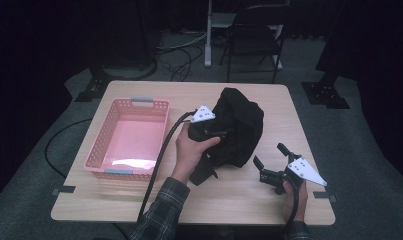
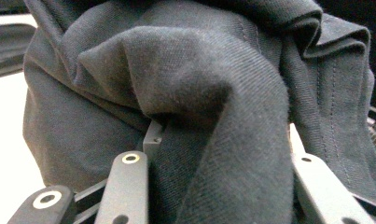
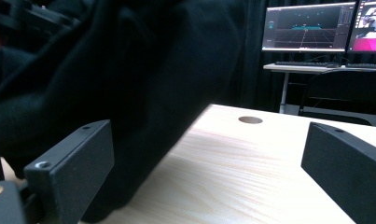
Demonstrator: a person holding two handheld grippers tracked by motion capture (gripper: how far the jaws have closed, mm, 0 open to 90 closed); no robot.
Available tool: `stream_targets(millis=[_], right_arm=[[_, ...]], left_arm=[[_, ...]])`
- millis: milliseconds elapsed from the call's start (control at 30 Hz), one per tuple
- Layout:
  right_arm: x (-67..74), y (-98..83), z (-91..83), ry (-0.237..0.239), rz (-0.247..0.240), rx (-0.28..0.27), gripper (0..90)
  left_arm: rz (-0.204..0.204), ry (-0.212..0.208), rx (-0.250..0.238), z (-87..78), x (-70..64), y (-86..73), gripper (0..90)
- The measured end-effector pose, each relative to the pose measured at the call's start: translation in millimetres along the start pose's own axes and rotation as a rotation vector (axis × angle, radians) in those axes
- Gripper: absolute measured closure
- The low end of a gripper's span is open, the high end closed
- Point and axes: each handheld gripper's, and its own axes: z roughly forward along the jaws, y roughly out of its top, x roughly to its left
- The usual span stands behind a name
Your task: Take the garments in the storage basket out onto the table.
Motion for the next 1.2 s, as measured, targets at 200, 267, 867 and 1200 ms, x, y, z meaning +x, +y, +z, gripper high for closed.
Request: stream_targets(millis=[200,267,867,1200], right_arm=[[0.2,0.0,0.0,0.003,-0.001,0.000,1.9],[0.2,0.0,0.0,0.004,-0.001,0.000,1.9],[-0.2,0.0,0.3,0.015,0.003,0.002,1.9],[-0.2,0.0,0.4,0.017,0.003,0.003,1.9]], left_arm=[[-0.004,0.004,0.031,11.5,-1.3,-9.8,58.2],[-0.007,0.007,0.039,14.1,-1.2,-12.4,58.2],[-0.024,0.022,0.098,34.7,2.8,-36.6,58.2],[0.001,0.035,0.140,46.4,-2.3,-43.5,57.9]])
